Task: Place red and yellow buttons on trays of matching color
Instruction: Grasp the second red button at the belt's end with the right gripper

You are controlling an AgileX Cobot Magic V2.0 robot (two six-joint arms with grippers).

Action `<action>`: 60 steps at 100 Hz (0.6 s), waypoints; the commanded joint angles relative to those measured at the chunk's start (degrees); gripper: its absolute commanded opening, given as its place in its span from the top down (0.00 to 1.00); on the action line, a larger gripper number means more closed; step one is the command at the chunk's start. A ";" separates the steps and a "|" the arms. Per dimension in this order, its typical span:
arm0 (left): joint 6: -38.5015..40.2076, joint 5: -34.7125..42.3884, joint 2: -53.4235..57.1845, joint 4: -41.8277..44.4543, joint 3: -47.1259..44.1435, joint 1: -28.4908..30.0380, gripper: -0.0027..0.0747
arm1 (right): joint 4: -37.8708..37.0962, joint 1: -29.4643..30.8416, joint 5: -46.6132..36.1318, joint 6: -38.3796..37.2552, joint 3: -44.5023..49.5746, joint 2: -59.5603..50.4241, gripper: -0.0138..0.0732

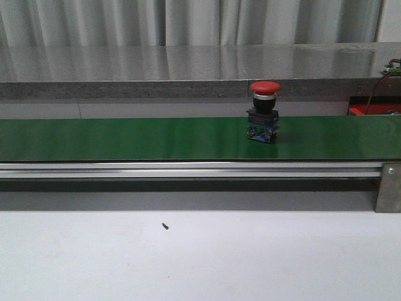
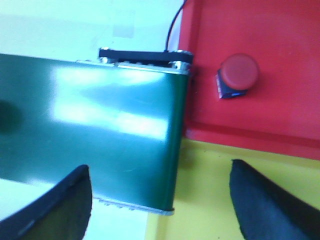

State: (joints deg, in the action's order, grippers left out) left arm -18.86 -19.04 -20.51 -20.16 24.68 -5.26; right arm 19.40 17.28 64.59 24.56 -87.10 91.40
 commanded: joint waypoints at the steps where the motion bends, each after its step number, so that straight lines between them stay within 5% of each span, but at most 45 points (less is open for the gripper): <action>1: 0.01 3.87 -0.29 -1.10 1.66 -0.43 0.99 | 4.76 0.06 -2.20 3.20 2.11 -5.20 0.19; 25: 0.01 3.87 -0.29 -1.10 1.66 -0.43 0.99 | 7.63 -6.00 -1.41 8.50 4.05 -5.87 0.19; 60: 0.01 3.87 -0.29 -1.10 1.66 -0.43 0.99 | -1.05 -17.62 -7.56 10.59 4.05 -5.03 0.19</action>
State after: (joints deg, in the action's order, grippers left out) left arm -18.86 -19.04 -20.51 -20.16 24.68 -5.26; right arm 18.63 0.88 60.57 34.01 -81.84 87.77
